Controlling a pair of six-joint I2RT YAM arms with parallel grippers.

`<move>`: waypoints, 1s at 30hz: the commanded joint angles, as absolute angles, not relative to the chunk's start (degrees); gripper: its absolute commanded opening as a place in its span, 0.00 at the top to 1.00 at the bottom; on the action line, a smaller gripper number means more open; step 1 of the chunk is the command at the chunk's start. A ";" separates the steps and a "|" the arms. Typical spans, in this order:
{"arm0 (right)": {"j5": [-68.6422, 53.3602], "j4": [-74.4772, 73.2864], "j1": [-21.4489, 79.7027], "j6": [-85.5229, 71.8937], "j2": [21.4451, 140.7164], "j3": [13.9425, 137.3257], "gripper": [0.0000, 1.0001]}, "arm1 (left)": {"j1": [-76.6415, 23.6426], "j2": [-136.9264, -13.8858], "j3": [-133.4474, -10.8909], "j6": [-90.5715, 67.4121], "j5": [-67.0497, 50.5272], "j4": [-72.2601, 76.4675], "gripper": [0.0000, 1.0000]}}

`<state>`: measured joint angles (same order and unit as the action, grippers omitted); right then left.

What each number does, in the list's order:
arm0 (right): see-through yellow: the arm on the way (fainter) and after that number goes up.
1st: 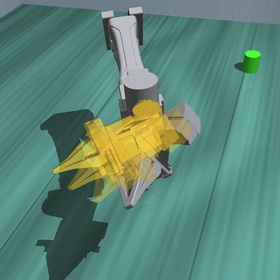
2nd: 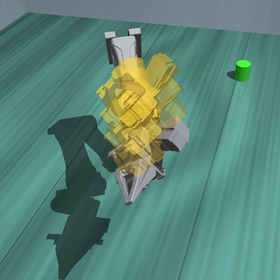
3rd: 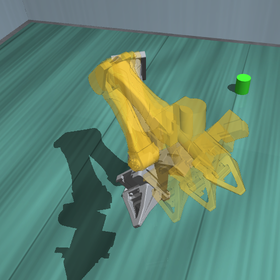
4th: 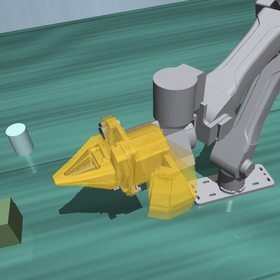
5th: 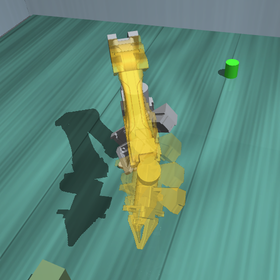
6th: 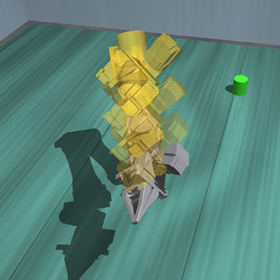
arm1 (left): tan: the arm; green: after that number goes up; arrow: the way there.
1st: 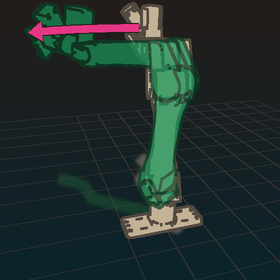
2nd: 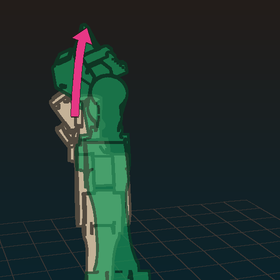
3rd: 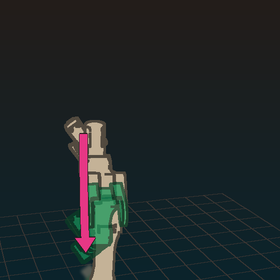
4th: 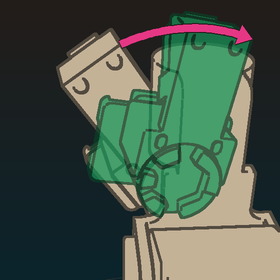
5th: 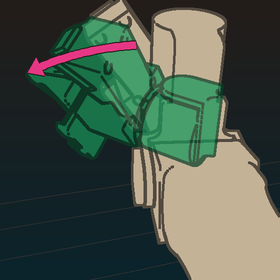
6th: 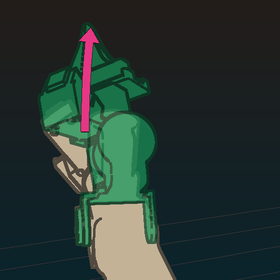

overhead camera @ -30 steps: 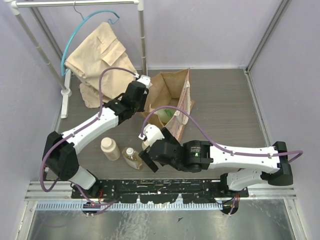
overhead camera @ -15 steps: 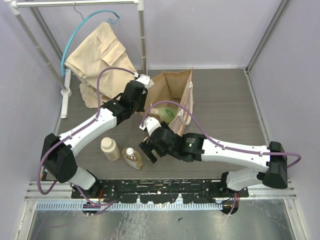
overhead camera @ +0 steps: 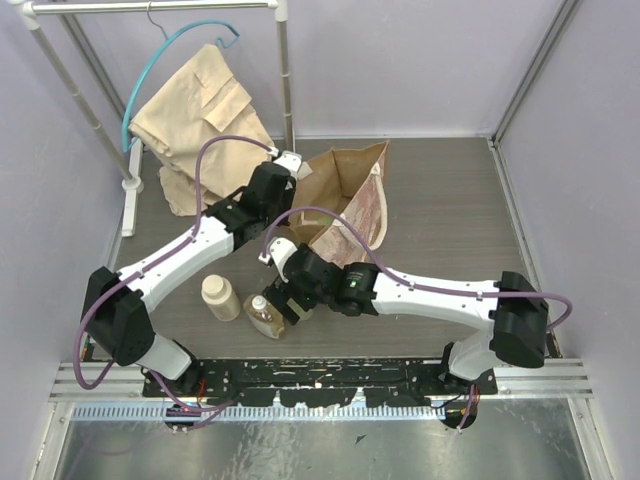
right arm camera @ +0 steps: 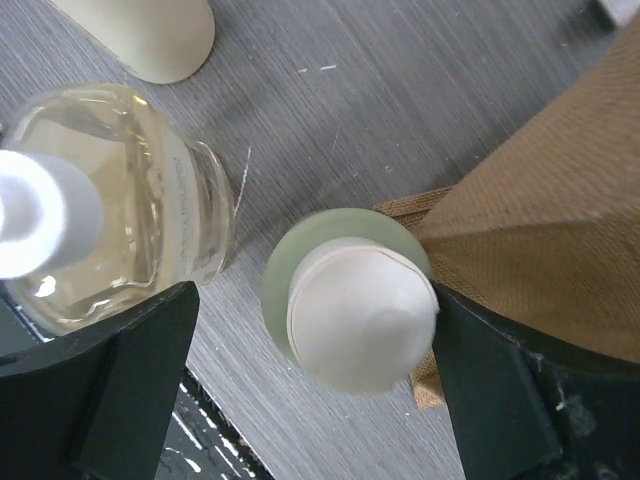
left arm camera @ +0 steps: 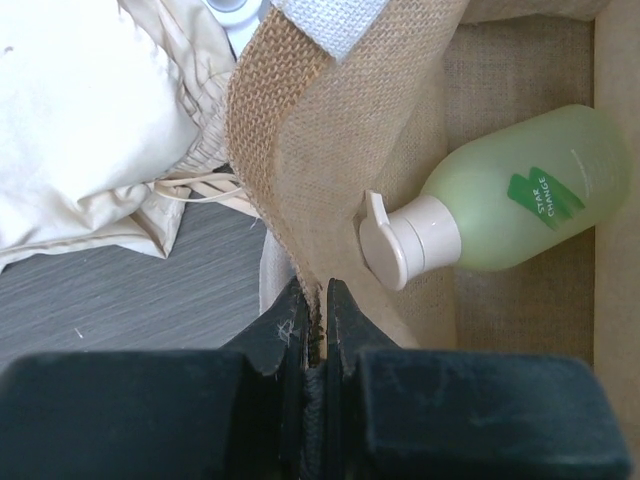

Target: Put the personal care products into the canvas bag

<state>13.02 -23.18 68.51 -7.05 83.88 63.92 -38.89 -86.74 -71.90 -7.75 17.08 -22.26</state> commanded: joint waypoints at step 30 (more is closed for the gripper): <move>14.40 -29.80 67.24 -9.24 86.73 61.00 0.00 | -38.78 -88.06 -77.08 -8.12 17.28 -25.24 1.00</move>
